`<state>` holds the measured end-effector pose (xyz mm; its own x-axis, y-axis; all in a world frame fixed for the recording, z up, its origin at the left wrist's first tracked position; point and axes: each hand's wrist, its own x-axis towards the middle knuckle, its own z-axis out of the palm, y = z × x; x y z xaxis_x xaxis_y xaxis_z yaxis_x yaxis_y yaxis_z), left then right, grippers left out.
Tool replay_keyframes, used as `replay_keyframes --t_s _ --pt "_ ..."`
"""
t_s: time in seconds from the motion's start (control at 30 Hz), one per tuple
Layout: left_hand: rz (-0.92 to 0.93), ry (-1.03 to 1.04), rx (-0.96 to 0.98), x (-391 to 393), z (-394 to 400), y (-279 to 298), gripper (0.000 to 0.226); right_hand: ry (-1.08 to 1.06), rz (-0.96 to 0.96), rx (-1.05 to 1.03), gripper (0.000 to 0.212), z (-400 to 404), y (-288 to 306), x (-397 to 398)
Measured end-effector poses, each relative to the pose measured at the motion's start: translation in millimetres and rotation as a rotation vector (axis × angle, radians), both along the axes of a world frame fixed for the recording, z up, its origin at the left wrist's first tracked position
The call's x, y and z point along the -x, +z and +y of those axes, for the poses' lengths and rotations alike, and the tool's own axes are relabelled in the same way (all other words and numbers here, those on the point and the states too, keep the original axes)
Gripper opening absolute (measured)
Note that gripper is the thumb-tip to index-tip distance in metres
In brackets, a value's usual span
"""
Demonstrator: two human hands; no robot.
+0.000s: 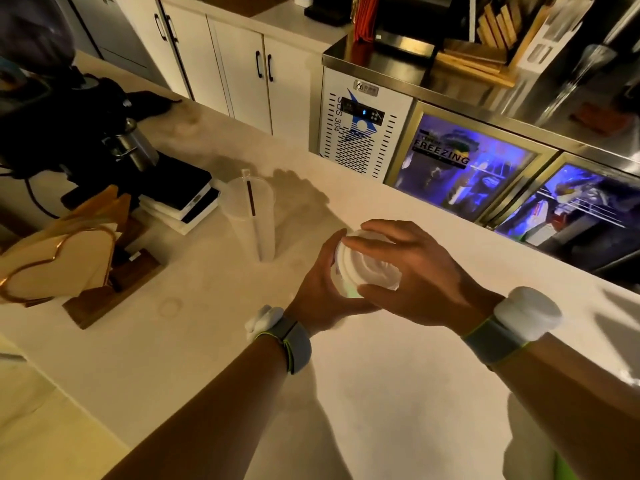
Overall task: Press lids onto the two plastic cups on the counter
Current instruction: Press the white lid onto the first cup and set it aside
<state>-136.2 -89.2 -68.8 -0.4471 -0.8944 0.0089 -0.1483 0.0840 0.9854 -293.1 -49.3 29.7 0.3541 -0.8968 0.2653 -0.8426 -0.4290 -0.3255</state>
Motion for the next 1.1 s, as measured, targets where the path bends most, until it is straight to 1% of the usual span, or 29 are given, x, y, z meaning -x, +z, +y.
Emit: replay_keyframes --t_s 0.07,0.1,0.17,0.2,0.27,0.33,0.43,0.53,0.6,0.7,0.8,0.87,0.93,0.97,1.1 --pt "0.017 -0.005 -0.008 2 -3 -2 0.105 0.019 -0.081 0.047 0.072 -5 -5 -5" --pt "0.028 -0.010 -0.013 2 -4 -4 0.101 0.032 -0.071 0.027 0.069 -7 -6 -7" --pt "0.024 -0.011 -0.002 3 -7 -4 0.092 0.035 0.041 -0.022 0.059 -10 -4 -7" --pt "0.019 -0.014 0.010 3 -8 -4 0.089 0.010 0.028 -0.012 0.056 -12 -6 -6" --pt "0.023 -0.031 0.013 3 -10 -3 0.084 -0.093 -0.074 -0.043 0.062 -13 -10 -4" --pt "0.036 -0.049 0.006 3 -12 -3 0.082 -0.116 -0.036 -0.067 0.062 -15 -12 -5" --pt "0.038 -0.057 0.022 3 -15 -3 0.085 -0.059 -0.004 0.053 0.058 -17 -15 -4" --pt "0.016 -0.045 0.033 2 -17 -3 0.084 -0.056 0.031 0.059 0.050 -23 -22 -7" --pt "0.011 -0.039 0.036 3 -15 -2 0.082 -0.098 0.001 0.098 0.045 -26 -31 -13" --pt "0.036 -0.033 0.015 5 -15 -7 0.079 -0.134 -0.047 0.235 0.039 -27 -43 -21" --pt "0.020 -0.060 -0.017 4 -17 -13 0.069 -0.154 -0.071 0.280 0.034 -26 -48 -27" --pt "0.054 -0.058 -0.042 4 -13 -9 0.063 -0.164 -0.059 0.276 0.033 -26 -47 -30" --pt "0.053 -0.030 -0.012 5 -12 -6 0.062 -0.159 -0.040 0.263 0.032 -26 -45 -32" --pt "0.026 -0.030 0.021 6 -12 -5 0.057 -0.155 -0.020 0.254 0.032 -25 -44 -32" --pt "0.022 -0.050 -0.008 7 -13 -8 0.042 -0.158 0.091 0.203 0.034 -24 -39 -33"
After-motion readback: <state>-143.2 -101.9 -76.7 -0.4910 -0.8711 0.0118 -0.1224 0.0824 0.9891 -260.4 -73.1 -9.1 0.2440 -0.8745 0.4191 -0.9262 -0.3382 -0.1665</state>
